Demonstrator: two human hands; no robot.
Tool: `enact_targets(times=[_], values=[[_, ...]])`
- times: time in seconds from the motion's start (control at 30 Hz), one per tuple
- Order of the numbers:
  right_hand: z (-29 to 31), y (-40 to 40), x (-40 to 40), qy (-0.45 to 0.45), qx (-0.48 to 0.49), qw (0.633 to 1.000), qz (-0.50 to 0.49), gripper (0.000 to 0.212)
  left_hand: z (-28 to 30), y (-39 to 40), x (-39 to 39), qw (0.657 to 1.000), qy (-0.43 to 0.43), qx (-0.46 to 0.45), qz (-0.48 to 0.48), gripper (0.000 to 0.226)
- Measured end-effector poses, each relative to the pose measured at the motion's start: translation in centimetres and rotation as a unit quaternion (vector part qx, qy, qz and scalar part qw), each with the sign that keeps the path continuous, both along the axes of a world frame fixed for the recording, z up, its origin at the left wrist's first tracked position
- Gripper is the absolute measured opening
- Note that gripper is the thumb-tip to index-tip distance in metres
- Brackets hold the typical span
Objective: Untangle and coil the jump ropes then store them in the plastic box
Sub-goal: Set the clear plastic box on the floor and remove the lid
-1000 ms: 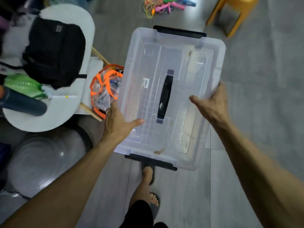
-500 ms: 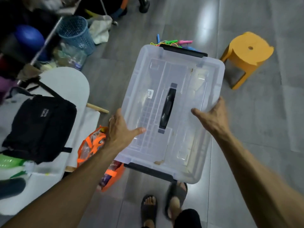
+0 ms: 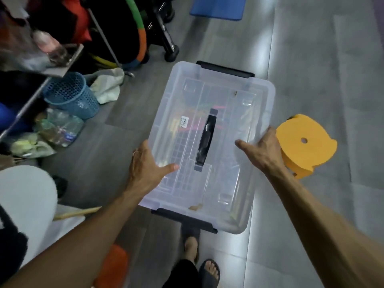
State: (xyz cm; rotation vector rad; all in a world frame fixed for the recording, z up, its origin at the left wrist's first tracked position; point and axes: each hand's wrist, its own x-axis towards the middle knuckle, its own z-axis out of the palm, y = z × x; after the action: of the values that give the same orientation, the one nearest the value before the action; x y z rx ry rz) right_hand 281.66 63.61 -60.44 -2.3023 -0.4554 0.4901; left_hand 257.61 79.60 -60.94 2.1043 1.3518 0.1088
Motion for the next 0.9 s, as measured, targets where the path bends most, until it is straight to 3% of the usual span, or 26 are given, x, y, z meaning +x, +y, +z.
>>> enact_targets(times=[0.3, 0.47, 0.6, 0.77, 0.9], values=[[-3.6, 11.3, 23.3, 0.036, 0.018, 0.999, -0.024, 0.088, -1.7, 13.3, 24.5, 0.999, 0.000, 0.003, -0.035, 0.114], [-5.3, 15.5, 34.8, 0.036, 0.013, 0.999, -0.029, 0.084, -3.0, 17.7, 36.5, 0.998, 0.036, 0.002, -0.049, 0.109], [-8.1, 18.2, 43.2, 0.045, 0.005, 0.999, -0.027, 0.086, -5.9, 20.8, 45.1, 0.997, 0.060, 0.003, -0.052, 0.118], [-11.9, 21.6, 52.2, 0.072, -0.028, 0.996, -0.051, 0.109, -9.8, 25.2, 55.1, 0.995, 0.065, -0.017, -0.071, 0.114], [-15.6, 24.7, 58.6, 0.088, -0.024, 0.993, -0.078, 0.094, -13.7, 29.5, 62.8, 0.992, 0.076, -0.039, -0.091, 0.116]])
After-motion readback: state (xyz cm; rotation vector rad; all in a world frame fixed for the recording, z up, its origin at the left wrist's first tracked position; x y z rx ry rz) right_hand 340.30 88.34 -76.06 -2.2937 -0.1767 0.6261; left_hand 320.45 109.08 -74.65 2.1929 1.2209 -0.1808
